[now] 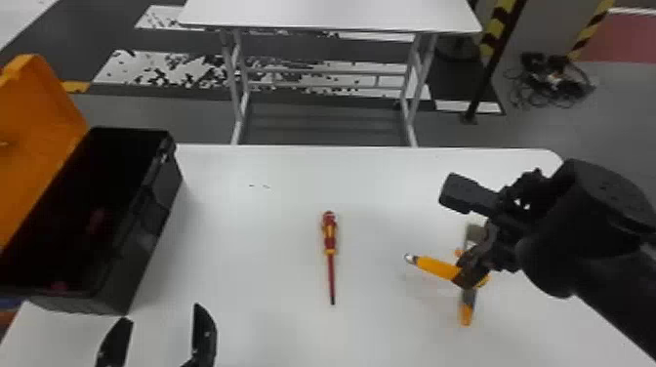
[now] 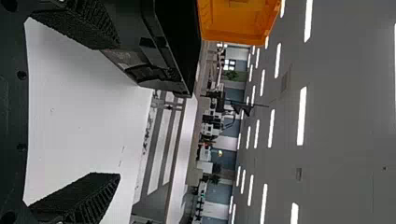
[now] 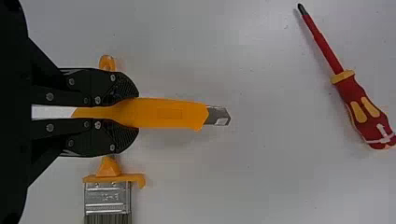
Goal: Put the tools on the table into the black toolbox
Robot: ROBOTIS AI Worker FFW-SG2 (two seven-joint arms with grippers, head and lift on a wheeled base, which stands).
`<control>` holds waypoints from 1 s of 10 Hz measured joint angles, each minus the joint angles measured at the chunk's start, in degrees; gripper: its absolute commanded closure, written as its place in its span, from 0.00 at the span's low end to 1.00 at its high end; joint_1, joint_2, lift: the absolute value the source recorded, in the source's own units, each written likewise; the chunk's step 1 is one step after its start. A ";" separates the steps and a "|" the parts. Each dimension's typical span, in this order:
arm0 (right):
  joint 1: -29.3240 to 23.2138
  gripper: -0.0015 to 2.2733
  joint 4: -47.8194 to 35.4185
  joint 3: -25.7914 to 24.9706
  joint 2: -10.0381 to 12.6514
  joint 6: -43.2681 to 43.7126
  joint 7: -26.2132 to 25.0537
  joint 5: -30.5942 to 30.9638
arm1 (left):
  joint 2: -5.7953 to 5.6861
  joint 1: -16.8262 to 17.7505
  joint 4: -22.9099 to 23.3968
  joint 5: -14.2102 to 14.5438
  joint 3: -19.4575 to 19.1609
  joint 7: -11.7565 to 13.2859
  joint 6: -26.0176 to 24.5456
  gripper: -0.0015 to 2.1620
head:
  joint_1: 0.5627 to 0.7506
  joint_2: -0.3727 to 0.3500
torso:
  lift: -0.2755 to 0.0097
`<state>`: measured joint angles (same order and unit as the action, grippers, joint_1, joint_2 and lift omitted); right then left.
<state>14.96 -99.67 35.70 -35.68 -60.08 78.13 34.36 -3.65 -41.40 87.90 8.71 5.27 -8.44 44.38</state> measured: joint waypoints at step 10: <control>-29.23 0.65 -22.98 -30.51 4.06 12.15 -7.48 -6.66 | -0.48 0.35 7.43 3.87 0.27 4.83 -5.61 0.00 | 0.70 0.50 | 0.70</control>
<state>-14.27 -122.65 5.18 -31.62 -47.93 70.65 27.70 -4.13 -41.05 95.33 12.58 5.54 -3.60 38.77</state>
